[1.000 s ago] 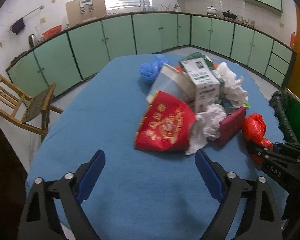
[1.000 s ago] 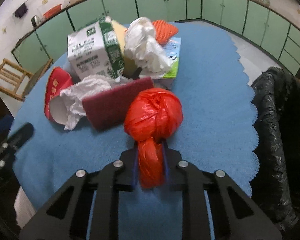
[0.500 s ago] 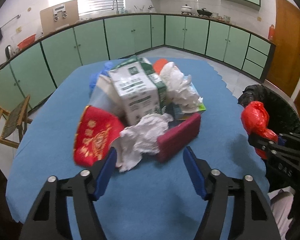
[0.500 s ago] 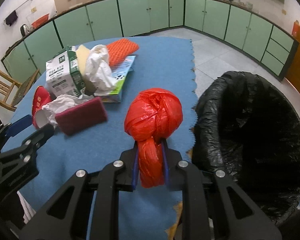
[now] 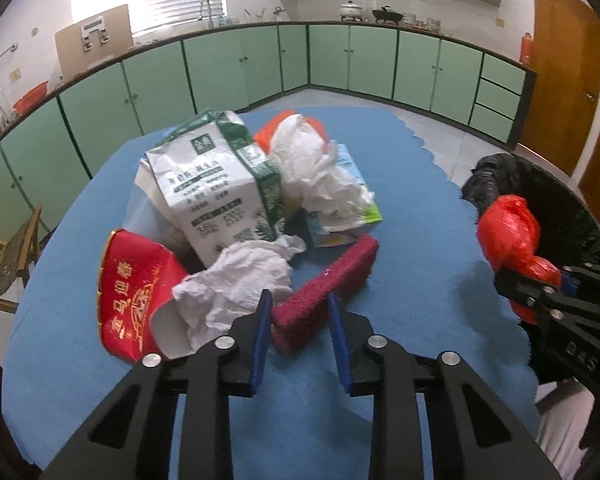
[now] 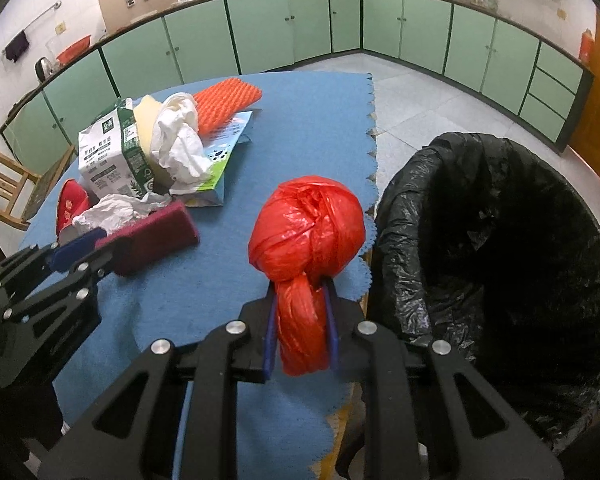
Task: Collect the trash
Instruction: 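Grasp the maroon sponge with the left tool while the right tool holds the red bag, then carry both items over the black bin and open both tools to drop them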
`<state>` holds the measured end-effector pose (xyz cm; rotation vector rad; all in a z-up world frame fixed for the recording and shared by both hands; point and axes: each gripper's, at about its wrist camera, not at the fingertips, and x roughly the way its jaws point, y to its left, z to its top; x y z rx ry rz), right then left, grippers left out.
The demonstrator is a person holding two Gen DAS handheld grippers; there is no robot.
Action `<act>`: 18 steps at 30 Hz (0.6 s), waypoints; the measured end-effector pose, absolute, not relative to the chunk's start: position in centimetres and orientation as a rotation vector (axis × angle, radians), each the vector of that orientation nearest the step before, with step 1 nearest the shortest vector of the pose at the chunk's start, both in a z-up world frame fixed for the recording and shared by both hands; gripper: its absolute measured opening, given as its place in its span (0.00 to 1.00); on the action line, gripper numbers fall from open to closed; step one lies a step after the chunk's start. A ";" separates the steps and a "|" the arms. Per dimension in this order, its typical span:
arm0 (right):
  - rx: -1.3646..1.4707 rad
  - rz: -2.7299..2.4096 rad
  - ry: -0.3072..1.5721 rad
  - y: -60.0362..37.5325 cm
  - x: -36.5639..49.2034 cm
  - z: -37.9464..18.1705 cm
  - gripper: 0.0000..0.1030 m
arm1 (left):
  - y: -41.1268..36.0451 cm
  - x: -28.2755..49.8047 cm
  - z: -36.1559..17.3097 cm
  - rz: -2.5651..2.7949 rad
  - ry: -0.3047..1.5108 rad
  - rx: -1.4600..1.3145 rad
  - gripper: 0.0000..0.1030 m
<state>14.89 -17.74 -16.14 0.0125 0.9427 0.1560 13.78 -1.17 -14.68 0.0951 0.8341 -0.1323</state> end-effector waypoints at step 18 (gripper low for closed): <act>0.033 0.141 0.901 -19.3 13.9 -14.0 0.19 | -3.4 14.1 -13.4 -0.217 0.811 0.063 0.12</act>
